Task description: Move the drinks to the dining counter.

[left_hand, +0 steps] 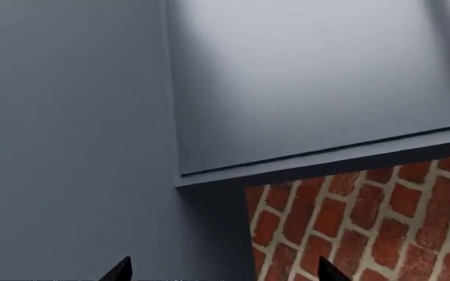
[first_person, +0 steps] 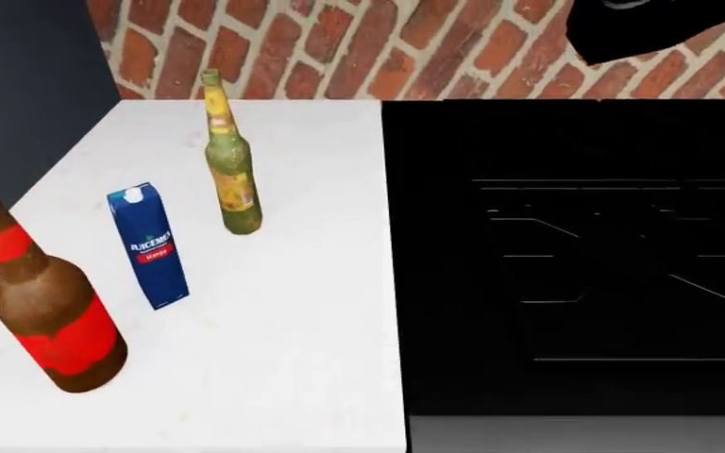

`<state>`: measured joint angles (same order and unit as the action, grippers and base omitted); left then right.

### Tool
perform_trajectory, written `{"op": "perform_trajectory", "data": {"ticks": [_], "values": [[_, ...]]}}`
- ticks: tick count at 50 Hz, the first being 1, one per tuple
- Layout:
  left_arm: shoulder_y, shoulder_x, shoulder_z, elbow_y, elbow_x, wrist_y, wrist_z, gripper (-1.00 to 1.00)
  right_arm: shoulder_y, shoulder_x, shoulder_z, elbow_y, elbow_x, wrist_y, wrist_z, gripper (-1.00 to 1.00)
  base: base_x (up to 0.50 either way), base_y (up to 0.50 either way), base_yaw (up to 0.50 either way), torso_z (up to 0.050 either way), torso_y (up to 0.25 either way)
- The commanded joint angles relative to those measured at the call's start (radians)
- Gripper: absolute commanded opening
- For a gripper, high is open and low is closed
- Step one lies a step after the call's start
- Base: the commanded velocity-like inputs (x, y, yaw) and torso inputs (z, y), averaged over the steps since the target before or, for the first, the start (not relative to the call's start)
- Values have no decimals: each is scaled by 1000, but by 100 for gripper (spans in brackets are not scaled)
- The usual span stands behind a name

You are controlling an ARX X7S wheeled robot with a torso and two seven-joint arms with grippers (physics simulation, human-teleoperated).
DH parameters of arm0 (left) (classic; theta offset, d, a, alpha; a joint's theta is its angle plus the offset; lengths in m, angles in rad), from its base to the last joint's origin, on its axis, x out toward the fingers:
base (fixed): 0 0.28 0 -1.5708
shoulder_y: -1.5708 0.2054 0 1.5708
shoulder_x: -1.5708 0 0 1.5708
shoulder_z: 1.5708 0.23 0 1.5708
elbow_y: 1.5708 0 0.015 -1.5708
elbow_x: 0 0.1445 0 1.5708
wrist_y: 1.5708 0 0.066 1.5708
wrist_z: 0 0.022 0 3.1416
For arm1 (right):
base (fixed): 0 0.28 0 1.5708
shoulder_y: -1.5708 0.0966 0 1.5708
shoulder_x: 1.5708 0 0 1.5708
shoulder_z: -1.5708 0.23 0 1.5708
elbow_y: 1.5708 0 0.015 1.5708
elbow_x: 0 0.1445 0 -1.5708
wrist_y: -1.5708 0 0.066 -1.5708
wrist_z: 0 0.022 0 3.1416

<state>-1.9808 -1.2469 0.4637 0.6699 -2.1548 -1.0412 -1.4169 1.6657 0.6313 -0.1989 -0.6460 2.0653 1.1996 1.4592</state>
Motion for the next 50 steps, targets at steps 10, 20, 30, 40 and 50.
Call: {"op": "perform_trajectory", "data": {"ticks": [10,20,30,40,50], "values": [[109,-47,117,-27,-184,24,-43,100,-73,-2,-69,15,94,-81,-13,100,0,0,0,0,0],[245,-122,218,-31,-226,59,-54,100,-73,8,-87,14,85,-85,-18,100,0,0,0,0,0],[248,-117,242,-26,-254,55,-57,100,-75,19,-97,11,84,-95,-25,100,0,0,0,0,0],[265,-131,272,-26,-262,50,-64,100,-75,27,-110,10,82,-104,-30,100,0,0,0,0,0],[293,-110,288,12,-282,72,-10,100,-70,37,-119,8,82,-112,-36,100,0,0,0,0,0]]}}
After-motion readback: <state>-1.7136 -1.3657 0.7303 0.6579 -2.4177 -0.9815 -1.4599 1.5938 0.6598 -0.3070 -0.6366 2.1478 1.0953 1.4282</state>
